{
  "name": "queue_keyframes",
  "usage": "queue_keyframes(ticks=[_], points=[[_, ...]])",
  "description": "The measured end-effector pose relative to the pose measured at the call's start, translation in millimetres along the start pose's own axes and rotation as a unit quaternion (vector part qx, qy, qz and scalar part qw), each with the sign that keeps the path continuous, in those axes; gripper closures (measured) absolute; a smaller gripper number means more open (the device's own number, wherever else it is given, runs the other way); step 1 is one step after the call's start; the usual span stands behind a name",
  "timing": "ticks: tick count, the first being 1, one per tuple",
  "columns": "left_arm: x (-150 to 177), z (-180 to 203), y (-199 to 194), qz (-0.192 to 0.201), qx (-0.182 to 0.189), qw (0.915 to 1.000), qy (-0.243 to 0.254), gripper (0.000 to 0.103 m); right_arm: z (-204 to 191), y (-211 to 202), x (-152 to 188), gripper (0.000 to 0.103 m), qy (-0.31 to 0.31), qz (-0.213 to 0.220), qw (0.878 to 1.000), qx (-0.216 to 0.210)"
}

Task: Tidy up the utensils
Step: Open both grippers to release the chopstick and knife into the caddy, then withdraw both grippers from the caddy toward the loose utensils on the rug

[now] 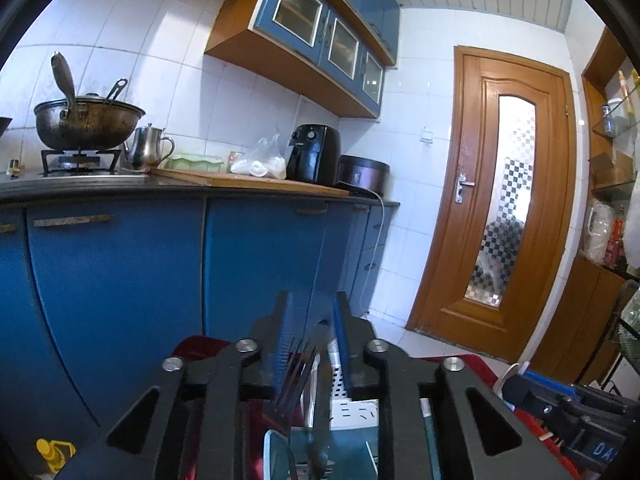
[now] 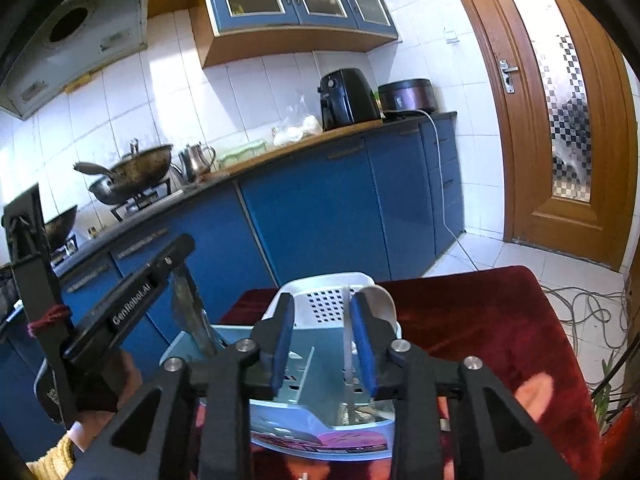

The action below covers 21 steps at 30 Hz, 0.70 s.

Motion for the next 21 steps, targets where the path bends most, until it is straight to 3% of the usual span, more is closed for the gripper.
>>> queue_keyframes(ticks=[4,21], points=[[-7.1,-0.2,-8.0,0.001,0.003,1.0,0.001,0.068,-5.4,-11.2,-7.3,0.065,0.004,0.015,1.0,-0.007],[-19.2,5.8,-64.7,-0.031,0.008,0.9993,0.02,0.061,-7.9,-63.0,-4.6,0.054,0.028,0.03,0.999,-0.013]])
Point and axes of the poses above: each gripper's, at about its wrist camera, not at the fingertips, and y roughly the way its jaws point, z to its right, x to its underside, the point moved 4 cm from there along y, roughly the way its jaws point, and after that the axes turned 7 degrees about z, right-handed, at the moved point
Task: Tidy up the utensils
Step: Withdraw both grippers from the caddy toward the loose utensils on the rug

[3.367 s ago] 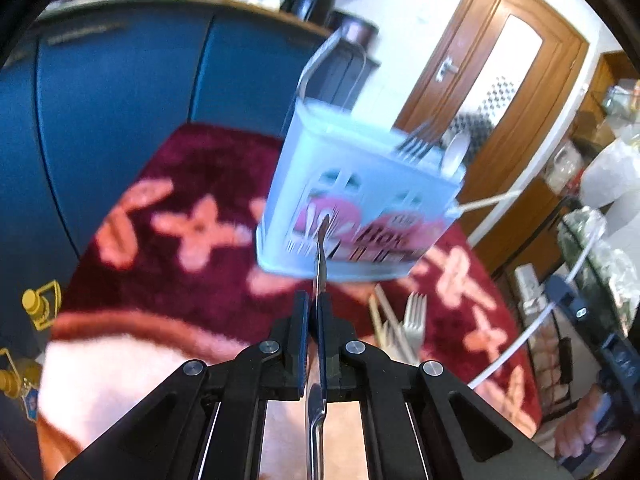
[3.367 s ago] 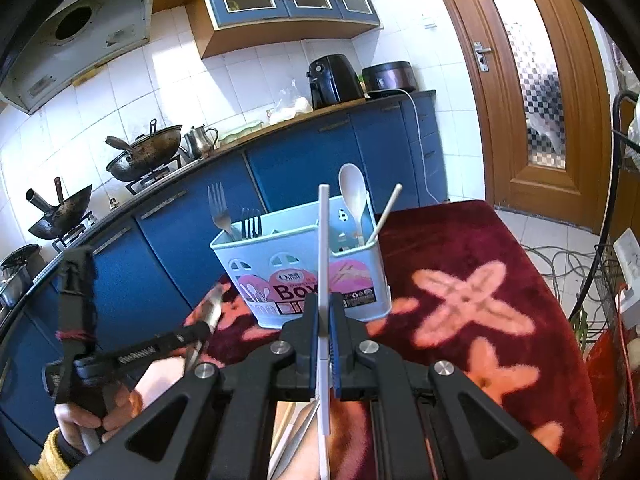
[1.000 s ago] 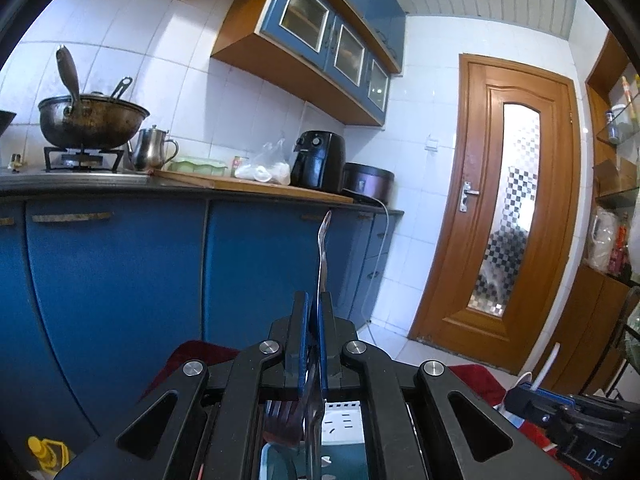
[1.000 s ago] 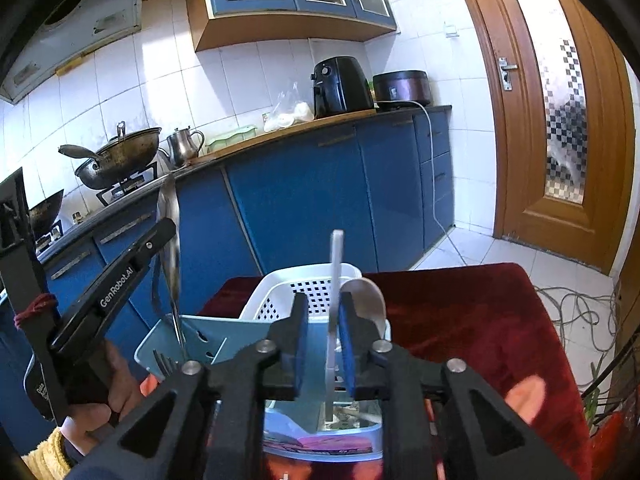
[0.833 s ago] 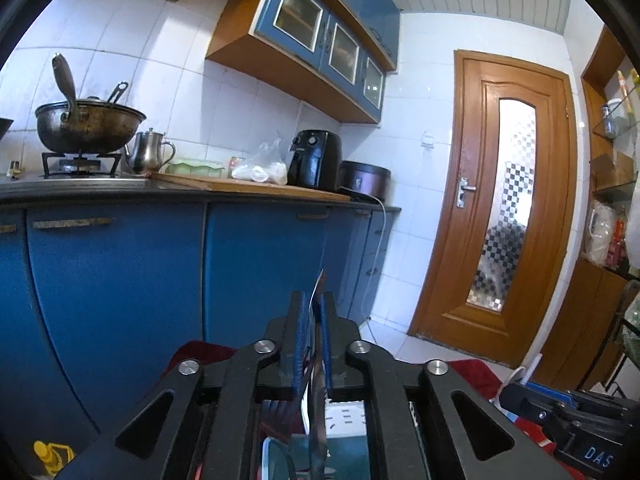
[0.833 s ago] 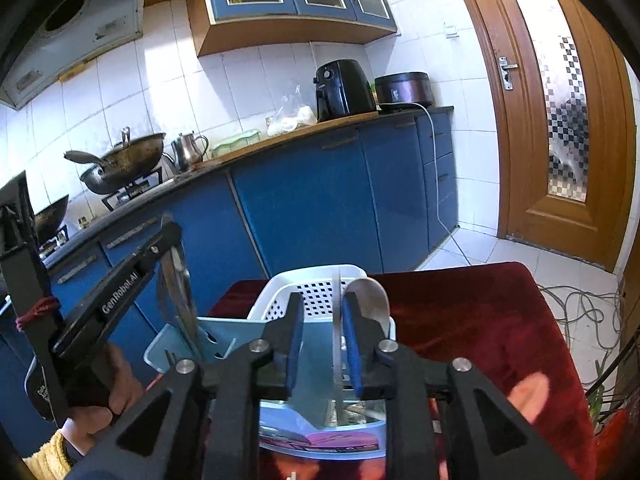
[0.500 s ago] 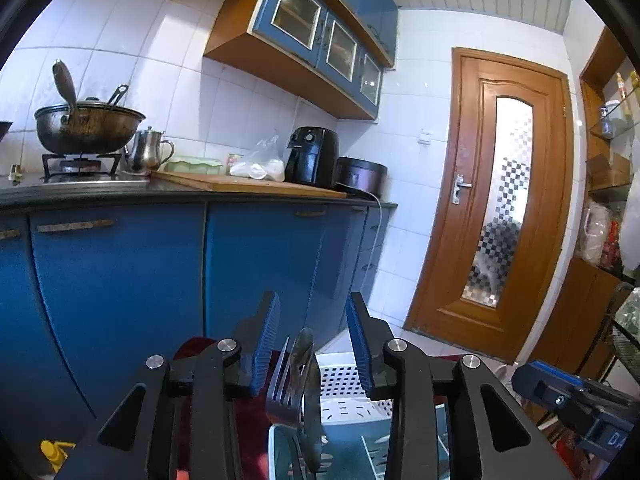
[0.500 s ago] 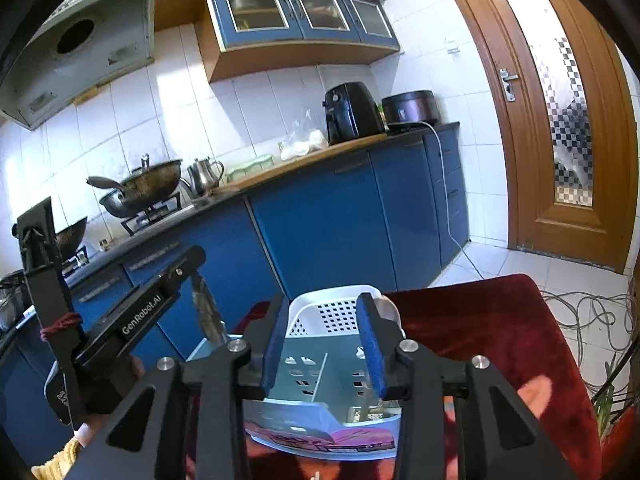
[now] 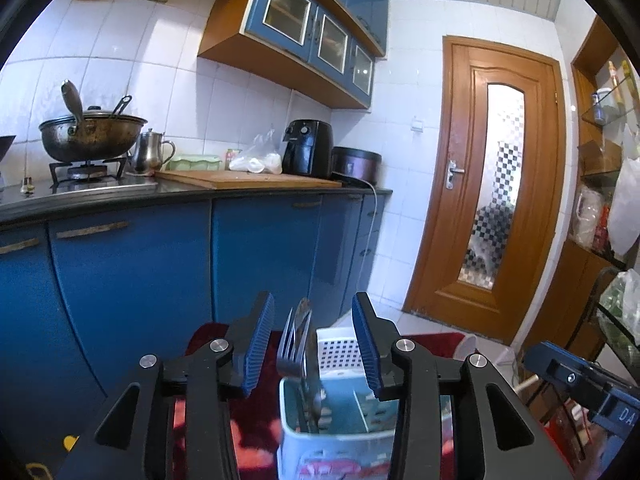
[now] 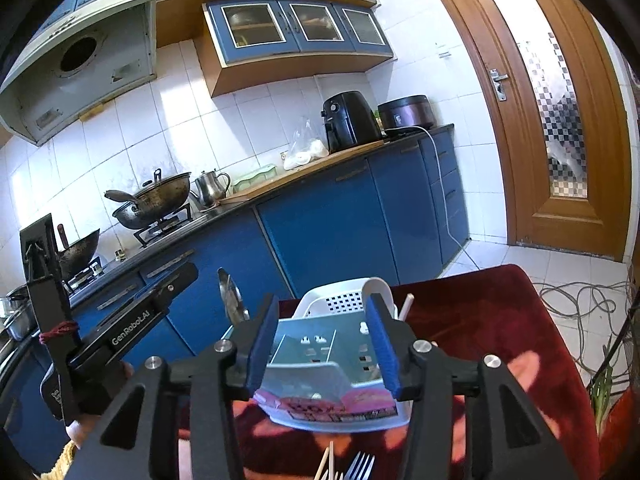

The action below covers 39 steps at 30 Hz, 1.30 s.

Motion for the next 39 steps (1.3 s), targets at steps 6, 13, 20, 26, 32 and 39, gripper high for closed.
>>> queue_keyframes(ticks=[6,13,20,26,32,39], points=[[3.1,-2.1,-21.7,-0.022,-0.006,0.9997,0.003,0.06,-1.4,-17.2,8.5,0.053,0.001,-0.007,1.0,0.005],[12.7,-1.6,-45.0,-0.045,-0.011,0.9989,0.008,0.059,-1.5,-38.1,19.3,0.05,0.004,-0.014,1.0,0.01],[23.5,3.6,-64.9,-0.062,-0.01,0.9979,0.013,0.054,0.4,-56.6,32.2,0.047,0.004,-0.027,0.999,0.017],[36.0,6.8,-77.1,-0.085,-0.005,0.9963,0.016,0.054,6.0,-67.5,45.4,0.042,0.01,-0.039,0.999,0.025],[54.2,9.4,-81.4,-0.114,-0.005,0.9932,0.02,0.054,17.3,-74.8,62.1,0.04,0.023,-0.056,0.998,0.036],[79.9,12.4,-76.5,-0.153,-0.004,0.9881,0.019,0.053,33.9,-73.2,82.6,0.039,0.041,-0.079,0.995,0.054]])
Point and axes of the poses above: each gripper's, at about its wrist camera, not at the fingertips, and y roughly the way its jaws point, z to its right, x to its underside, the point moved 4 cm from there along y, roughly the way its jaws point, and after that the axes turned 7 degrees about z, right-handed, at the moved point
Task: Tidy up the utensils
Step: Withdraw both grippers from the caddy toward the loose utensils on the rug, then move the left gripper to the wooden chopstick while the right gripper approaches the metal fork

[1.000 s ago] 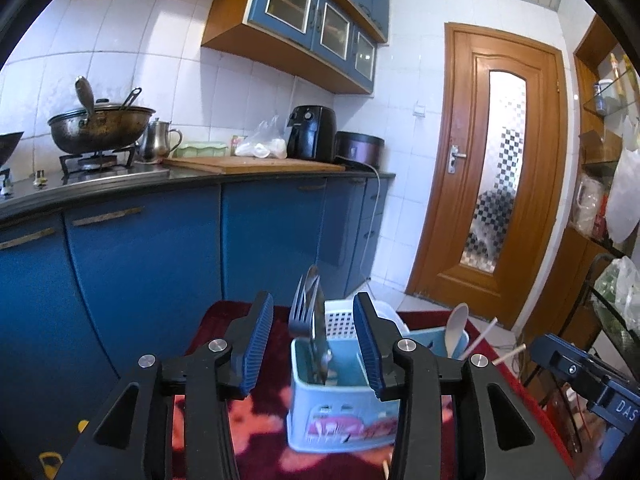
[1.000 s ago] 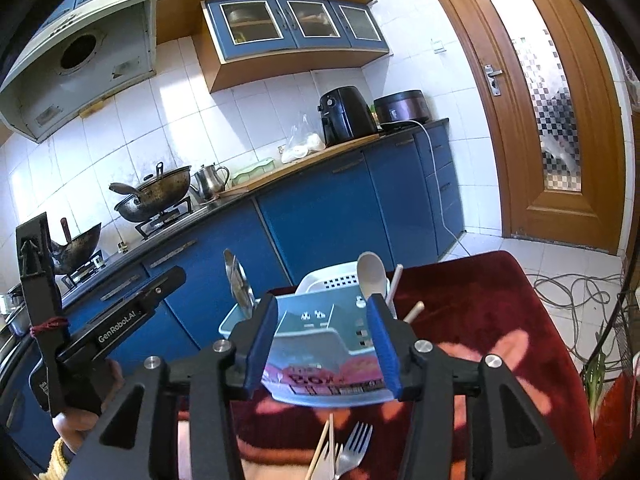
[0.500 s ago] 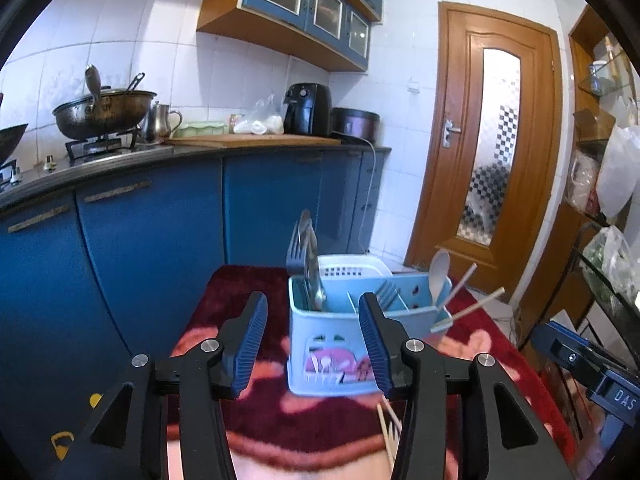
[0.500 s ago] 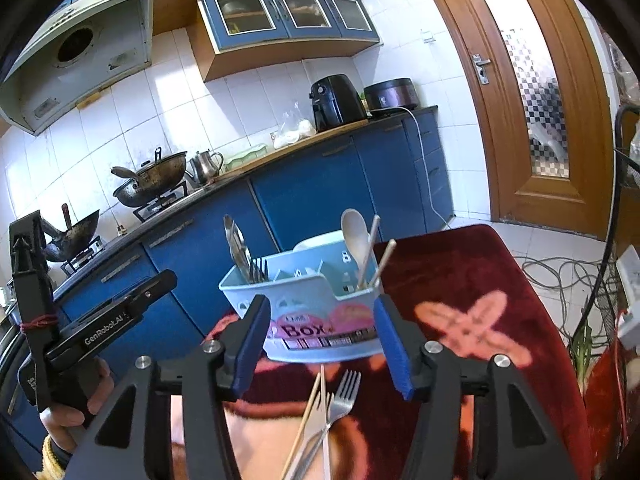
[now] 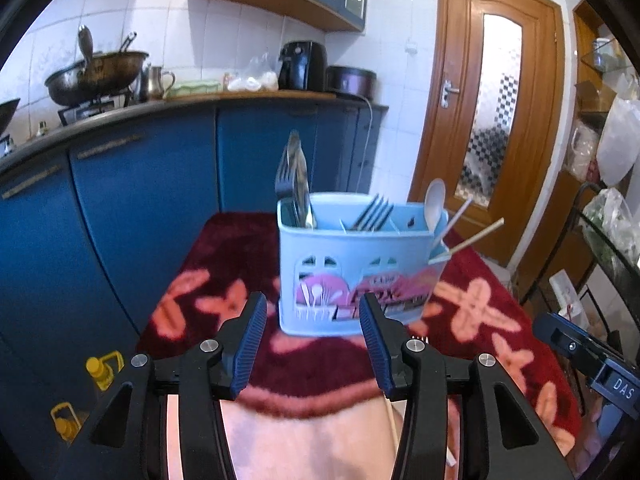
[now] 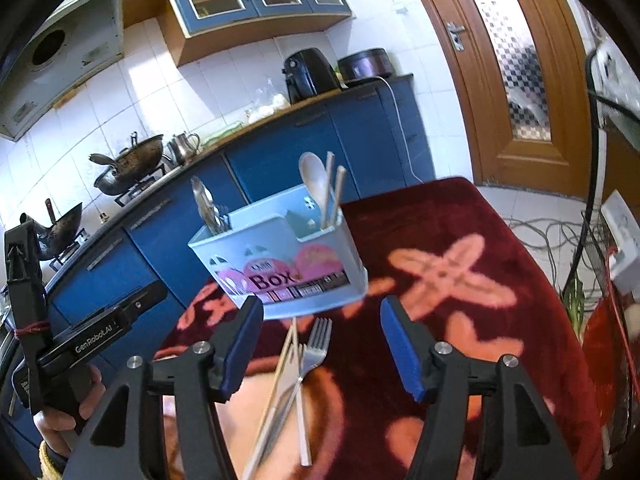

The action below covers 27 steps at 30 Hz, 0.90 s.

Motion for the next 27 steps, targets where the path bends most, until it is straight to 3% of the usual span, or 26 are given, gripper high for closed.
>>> queue_keyframes(ticks=[12,27], points=[[41.8,12.6,31.8,-0.076,0.006,0.997,0.008,0.053,27.0,17.7,33.5,0.038,-0.005,-0.047,0.998,0.048],[86.5,39.1,62.6,-0.17,0.037,0.9844,0.029,0.053,48.4,27.7,56.0,0.038,0.013,-0.078,0.995,0.06]])
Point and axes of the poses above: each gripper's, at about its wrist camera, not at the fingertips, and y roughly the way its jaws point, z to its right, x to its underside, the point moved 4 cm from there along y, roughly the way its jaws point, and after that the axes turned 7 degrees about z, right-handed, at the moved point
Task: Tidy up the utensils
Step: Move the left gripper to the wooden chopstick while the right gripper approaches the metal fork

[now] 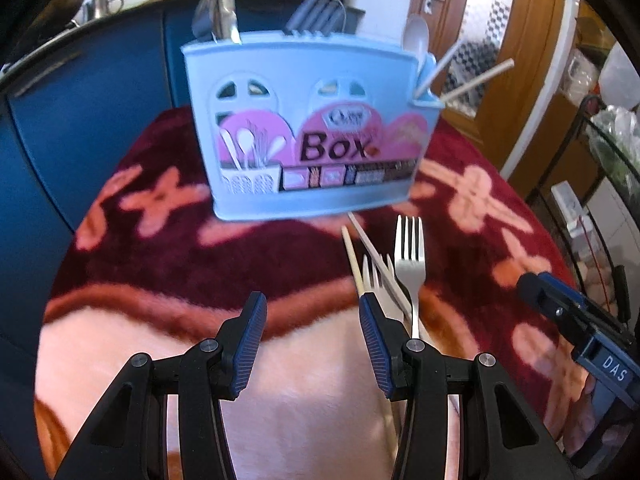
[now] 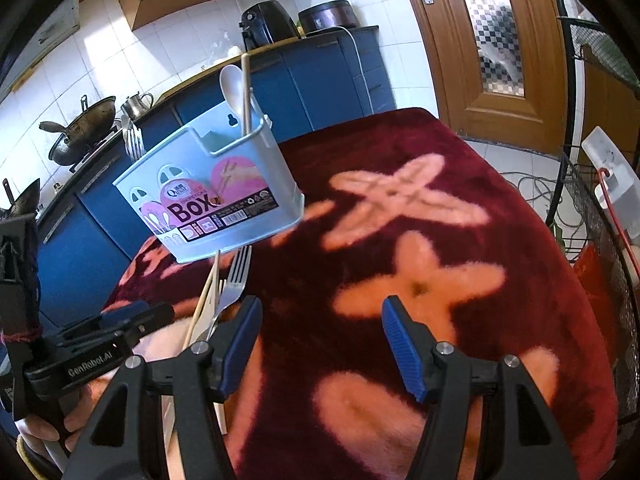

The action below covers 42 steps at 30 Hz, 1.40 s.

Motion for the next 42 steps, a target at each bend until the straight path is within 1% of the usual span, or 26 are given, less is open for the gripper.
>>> queue_keyframes(ticks=[6,21,26,30,33,36,42], points=[[9.3,6.1,12.0,-0.025,0.004,0.9997,0.005,0.054,4.2,1.5,1.6,0.038,0.006,-0.002,1.0,0.0],[9.3,9.8,12.4,-0.022,0.008,0.9996,0.016,0.053,8.3,6.1,5.9,0.038,0.018,-0.007,1.0,-0.003],[8.6,10.0,14.6,-0.014,-0.014,0.9994,0.03,0.047,8.6,7.7,7.1,0.038,0.021,-0.01,1.0,-0.005],[4.2,9.6,19.6,-0.008,-0.018,0.9993,0.032,0.047,7.8,7.5,7.3,0.038,0.02,-0.009,1.0,-0.005],[1.0,9.9,26.8,-0.018,-0.006,0.9995,0.026,0.046,7.9,7.6,7.5,0.038,0.021,-0.01,1.0,-0.006],[-3.4,10.5,33.4,-0.018,-0.016,0.9994,0.025,0.046,7.9,7.8,7.6,0.038,0.021,-0.01,1.0,-0.007],[-11.2,7.0,39.3,-0.004,-0.045,0.9984,0.033,0.046,8.0,9.0,8.6,0.038,0.022,-0.012,1.0,-0.007]])
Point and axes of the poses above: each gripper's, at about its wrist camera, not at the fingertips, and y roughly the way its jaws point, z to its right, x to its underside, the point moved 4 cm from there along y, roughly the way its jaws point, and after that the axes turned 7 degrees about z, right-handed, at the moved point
